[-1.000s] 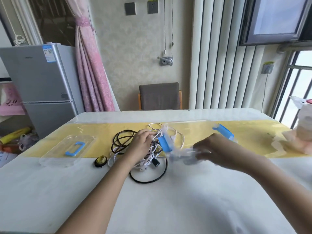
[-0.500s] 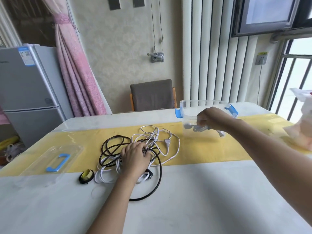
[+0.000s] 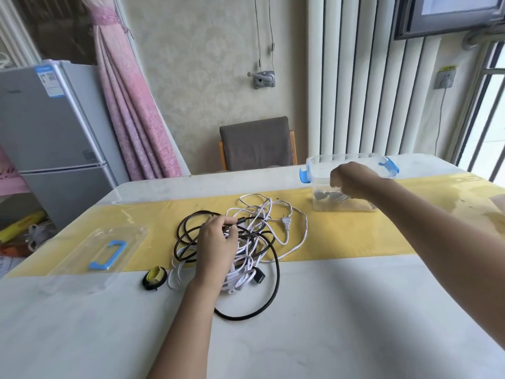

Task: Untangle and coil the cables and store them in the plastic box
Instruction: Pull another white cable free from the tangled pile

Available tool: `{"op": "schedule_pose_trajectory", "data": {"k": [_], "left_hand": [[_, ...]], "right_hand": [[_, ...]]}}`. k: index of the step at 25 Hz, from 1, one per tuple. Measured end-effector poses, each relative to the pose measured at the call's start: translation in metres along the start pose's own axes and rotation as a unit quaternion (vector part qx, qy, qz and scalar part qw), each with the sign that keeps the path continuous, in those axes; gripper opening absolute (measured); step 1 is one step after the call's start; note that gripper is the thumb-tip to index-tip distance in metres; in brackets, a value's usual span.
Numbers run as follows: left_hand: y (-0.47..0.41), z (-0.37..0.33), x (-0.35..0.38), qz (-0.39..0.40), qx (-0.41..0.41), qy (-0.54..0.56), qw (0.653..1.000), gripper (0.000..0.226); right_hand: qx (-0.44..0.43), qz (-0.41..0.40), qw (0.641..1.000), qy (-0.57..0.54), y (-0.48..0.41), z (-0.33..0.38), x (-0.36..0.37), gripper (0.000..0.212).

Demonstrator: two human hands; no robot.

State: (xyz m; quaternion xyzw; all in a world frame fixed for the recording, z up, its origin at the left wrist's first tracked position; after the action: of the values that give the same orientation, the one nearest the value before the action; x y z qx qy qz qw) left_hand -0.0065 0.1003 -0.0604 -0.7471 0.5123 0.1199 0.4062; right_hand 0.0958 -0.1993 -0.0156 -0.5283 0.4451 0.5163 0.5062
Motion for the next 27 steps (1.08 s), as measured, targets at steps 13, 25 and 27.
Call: {"op": "schedule_pose_trajectory", "data": {"k": [13, 25, 27], "left_hand": [[0.038, -0.022, 0.056, 0.298, 0.039, -0.205, 0.931, 0.084], [0.013, -0.019, -0.018, -0.097, -0.012, -0.152, 0.983, 0.057], [0.012, -0.017, -0.032, -0.151, -0.019, -0.160, 0.975, 0.058]], "right_hand": [[-0.222, 0.116, 0.955, -0.157, 0.080, 0.135, 0.077, 0.035], [-0.132, 0.054, 0.756, -0.639, 0.078, 0.064, 0.023, 0.030], [-0.124, 0.018, 0.709, -0.694, 0.080, 0.058, 0.010, 0.028]]}}
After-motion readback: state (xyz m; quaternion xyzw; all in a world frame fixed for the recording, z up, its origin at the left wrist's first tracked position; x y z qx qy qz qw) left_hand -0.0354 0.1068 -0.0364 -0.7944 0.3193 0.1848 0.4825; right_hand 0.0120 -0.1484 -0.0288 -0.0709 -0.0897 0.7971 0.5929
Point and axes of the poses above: each hand's wrist, its own y-axis away from the middle knuckle, its own x-axis out of the palm, z = x × y, the point moved 8 cm from there along -y, towards the middle knuckle, and after that the axes turned 3 degrees about z, right-handed, at the moved point
